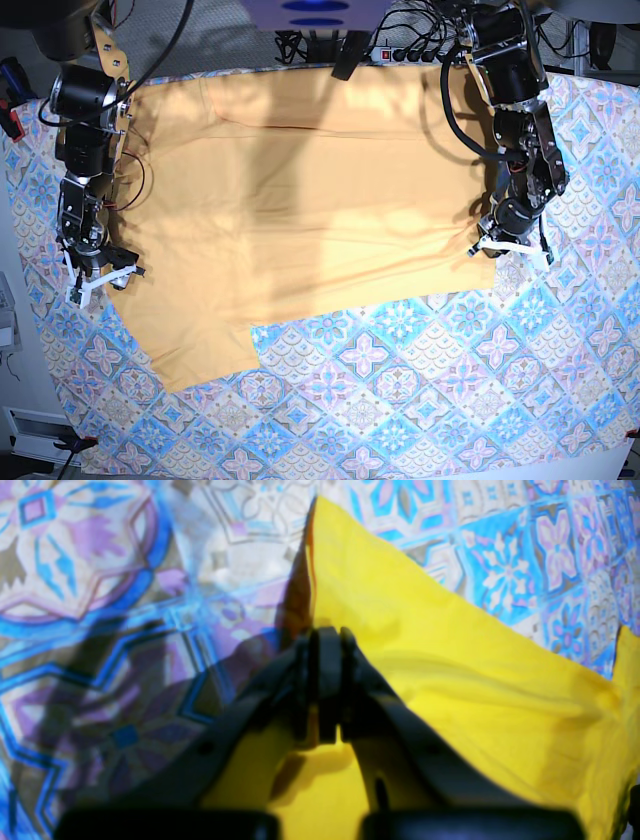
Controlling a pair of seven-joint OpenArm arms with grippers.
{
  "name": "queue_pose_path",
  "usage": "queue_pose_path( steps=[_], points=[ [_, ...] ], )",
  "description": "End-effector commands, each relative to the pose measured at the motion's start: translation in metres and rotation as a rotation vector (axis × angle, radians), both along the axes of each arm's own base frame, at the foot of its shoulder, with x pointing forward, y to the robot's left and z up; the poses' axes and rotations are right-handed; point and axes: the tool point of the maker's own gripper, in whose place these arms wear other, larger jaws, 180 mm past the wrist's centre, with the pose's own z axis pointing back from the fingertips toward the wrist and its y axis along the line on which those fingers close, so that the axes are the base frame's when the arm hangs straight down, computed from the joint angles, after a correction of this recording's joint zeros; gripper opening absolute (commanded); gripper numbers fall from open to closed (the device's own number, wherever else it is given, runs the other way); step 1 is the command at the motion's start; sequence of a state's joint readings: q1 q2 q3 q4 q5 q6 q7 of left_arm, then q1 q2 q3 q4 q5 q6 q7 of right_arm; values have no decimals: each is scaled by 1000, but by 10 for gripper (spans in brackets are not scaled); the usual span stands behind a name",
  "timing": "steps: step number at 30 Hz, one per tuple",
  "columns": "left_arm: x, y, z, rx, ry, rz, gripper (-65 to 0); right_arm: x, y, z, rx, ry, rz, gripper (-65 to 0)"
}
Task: Fold the T-shirt properly
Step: 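Pinch the side edges with both grippers and adjust the right gripper's hold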
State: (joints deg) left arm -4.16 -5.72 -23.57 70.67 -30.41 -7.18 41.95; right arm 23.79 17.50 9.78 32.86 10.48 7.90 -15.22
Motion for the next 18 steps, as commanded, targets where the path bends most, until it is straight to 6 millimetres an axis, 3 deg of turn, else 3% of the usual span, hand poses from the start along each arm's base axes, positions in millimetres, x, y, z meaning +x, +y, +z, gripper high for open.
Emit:
queue_pose_path(
  steps=[1,5,7,10,13,18],
  points=[
    [12,7,15,19,-50,5,-650,16,-12,22,-29,-58,-2,-310],
    [12,7,15,19,-50,5,-650,17,-7,20,-47,-44,32,-465],
    [11,7,15,19,-48,5,-650,12,-14,19,-55,-17,30,-525],
    [11,7,15,19,-48,5,-650,5,-14,12,-39,29,26,-562],
    [11,6,14,18,-48,5,-650,-16,-13,-4,-33,95,31,-588],
    [11,6,14,18,-48,5,-650,-31,-12,0,-69,98,64,-642]
  ],
)
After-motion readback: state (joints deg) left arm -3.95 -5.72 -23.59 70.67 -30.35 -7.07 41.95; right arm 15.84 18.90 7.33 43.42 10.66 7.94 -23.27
